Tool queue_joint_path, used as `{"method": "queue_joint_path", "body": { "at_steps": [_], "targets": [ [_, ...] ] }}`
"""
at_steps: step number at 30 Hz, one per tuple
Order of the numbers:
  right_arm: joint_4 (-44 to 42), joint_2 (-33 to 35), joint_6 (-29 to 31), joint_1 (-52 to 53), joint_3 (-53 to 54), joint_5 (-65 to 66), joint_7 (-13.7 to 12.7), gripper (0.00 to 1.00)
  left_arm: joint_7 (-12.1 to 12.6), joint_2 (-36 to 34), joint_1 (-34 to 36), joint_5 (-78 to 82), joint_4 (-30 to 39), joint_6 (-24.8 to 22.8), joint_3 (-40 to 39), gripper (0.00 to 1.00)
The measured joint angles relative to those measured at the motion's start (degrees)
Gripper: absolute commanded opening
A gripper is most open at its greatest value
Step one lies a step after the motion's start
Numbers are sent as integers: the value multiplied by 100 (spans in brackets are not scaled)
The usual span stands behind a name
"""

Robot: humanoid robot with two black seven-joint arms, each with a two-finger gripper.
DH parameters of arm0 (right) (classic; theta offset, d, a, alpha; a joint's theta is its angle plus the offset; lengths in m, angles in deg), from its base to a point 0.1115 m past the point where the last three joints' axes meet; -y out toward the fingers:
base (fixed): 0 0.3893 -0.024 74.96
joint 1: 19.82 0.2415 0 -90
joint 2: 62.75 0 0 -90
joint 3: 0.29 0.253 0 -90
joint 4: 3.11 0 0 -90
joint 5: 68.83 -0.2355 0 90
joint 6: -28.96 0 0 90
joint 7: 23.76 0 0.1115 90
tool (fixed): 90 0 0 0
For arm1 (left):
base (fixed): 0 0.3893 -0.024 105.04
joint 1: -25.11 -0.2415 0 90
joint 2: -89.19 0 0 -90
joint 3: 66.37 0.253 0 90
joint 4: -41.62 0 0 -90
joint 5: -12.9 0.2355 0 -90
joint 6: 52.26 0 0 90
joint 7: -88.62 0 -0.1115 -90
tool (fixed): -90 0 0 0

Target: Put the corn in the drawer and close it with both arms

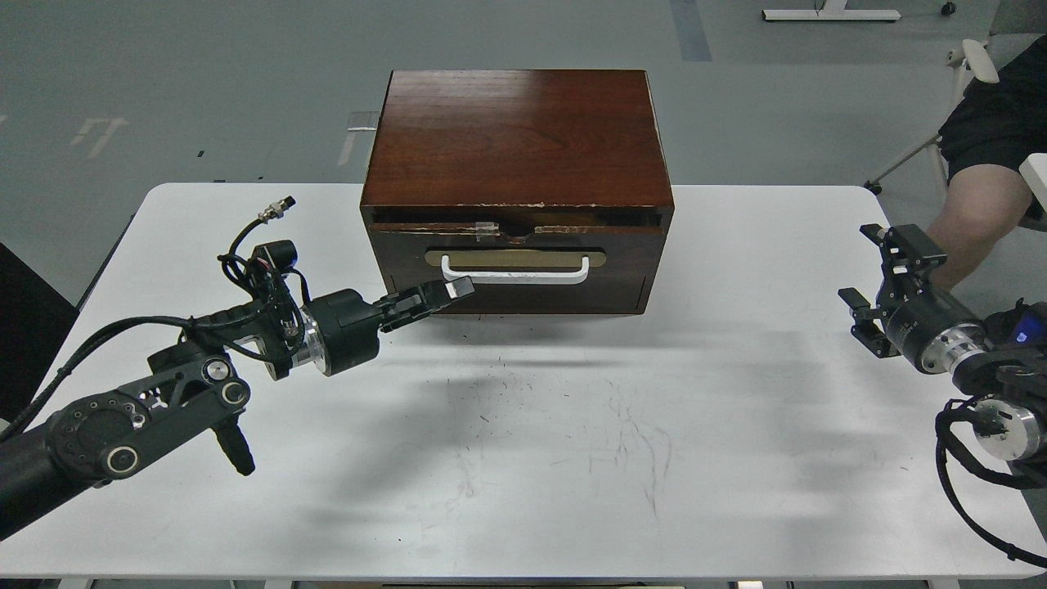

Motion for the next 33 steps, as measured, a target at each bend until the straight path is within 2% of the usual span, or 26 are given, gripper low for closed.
{"method": "queue_joint_path", "body": {
  "at_steps": [16, 27, 31, 32, 33],
  "targets": [
    [0, 65, -8, -35, 11, 0, 0, 100, 23, 117, 30, 1, -228, 387, 18, 0],
    [0, 78, -8, -44, 12, 0, 0, 100, 26, 124, 26, 2, -240, 416, 56, 0],
    [1, 78, -8, -44, 12, 0, 0, 100, -5, 62, 13, 1, -177, 286, 96, 0],
    [0, 79, -8, -44, 15, 0, 0, 100, -17, 14, -13, -1, -145, 210, 107, 8],
    [0, 80, -8, -44, 30, 0, 0, 100, -40, -70, -37, -15, -74, 105, 111, 21]
  ]
}}
